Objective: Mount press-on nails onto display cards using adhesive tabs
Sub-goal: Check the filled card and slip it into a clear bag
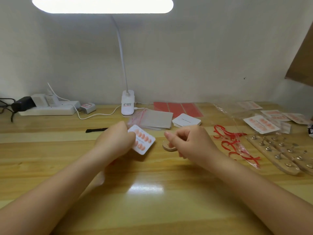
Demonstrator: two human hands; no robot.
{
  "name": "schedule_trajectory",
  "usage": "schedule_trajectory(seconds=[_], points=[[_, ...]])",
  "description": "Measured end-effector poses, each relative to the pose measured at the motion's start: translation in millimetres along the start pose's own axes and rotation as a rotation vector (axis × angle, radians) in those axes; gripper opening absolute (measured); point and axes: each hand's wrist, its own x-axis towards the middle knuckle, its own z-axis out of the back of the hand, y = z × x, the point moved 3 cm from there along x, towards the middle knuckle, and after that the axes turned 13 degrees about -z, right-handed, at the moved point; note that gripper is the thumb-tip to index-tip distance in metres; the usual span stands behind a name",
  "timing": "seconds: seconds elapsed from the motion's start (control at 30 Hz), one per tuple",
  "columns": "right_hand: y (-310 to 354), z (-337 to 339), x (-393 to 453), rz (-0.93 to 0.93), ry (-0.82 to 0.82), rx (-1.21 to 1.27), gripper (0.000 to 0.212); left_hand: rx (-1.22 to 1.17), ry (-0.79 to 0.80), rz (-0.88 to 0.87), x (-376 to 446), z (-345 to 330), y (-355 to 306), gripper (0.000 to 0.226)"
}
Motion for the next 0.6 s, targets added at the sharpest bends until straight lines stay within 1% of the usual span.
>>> schedule_trajectory(seconds=[0.07, 0.13, 0.2, 0.27, 0.3, 0.33, 0.4, 0.47, 0.53, 0.6], points=[[0, -5, -4, 0.077, -0.007, -0.171, 0.051, 0.088, 0.001, -0.076, -2, -6, -4, 0.021], [0, -12, -8, 0.149, -0.017, -0.356, 0.054, 0.177, -0.032, -0.172, -5, -11, -9, 0.025], [-1, -19, -15, 0.179, -0.041, -0.476, 0.050, 0.318, -0.078, -0.226, -8, -15, -12, 0.028], [0, -24, -21, 0.188, -0.061, -0.532, 0.042, 0.462, -0.120, -0.262, -8, -16, -12, 0.034], [1, -25, -22, 0.193, -0.067, -0.537, 0.039, 0.486, -0.136, -0.280, -7, -17, -12, 0.035], [4, -25, -22, 0.190, -0.072, -0.520, 0.035, 0.468, -0.149, -0.302, -6, -18, -10, 0.036], [13, -22, -17, 0.136, -0.091, -0.402, 0.030, 0.344, -0.188, -0.358, -6, -20, -8, 0.034], [23, -15, -4, 0.080, -0.134, -0.278, 0.025, 0.206, -0.275, -0.426, -7, -20, -7, 0.028], [33, -11, 15, 0.071, -0.180, -0.316, 0.017, 0.121, -0.362, -0.461, -10, -18, -6, 0.022], [38, -10, 40, 0.065, -0.206, -0.451, 0.015, 0.075, -0.406, -0.463, -10, -15, -5, 0.018]])
